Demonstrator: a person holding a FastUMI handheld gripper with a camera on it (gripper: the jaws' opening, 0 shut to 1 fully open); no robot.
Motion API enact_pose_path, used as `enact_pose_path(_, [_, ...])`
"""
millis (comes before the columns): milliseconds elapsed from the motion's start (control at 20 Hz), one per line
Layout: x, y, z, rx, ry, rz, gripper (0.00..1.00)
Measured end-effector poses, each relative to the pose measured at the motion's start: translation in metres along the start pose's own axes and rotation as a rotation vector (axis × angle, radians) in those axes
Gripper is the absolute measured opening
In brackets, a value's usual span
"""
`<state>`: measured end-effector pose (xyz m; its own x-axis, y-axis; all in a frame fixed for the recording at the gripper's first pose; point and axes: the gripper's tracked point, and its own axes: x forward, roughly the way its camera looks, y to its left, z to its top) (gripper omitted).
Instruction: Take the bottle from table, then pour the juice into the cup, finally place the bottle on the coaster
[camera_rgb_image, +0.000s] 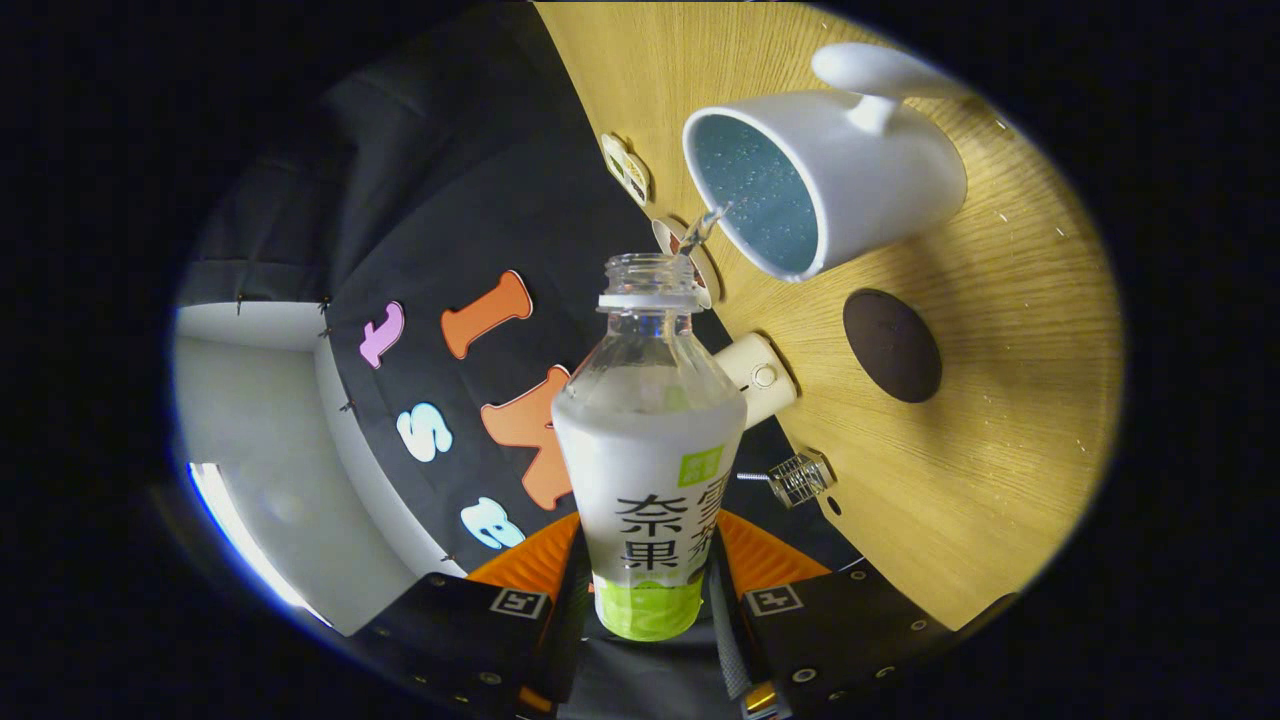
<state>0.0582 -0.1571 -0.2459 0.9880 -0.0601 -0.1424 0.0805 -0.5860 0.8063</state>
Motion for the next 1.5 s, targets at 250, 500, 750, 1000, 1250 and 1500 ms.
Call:
enact_pose_path(250, [-0.001,0.004,0.003,0.041,0.001,0.032,0.57])
enact_pose_path(500, [0.001,0.013,0.0,0.087,-0.008,0.068,0.57])
enact_pose_path(750, [0.006,0.016,0.0,0.105,-0.007,0.097,0.57])
enact_pose_path(1000, [0.007,-0.01,0.017,-0.05,-0.048,-0.029,0.57])
enact_pose_path(1250, [0.007,-0.039,0.025,-0.329,-0.045,-0.154,0.57])
enact_pose_path(1500, [0.014,-0.032,0.017,-0.728,-0.012,-0.159,0.57])
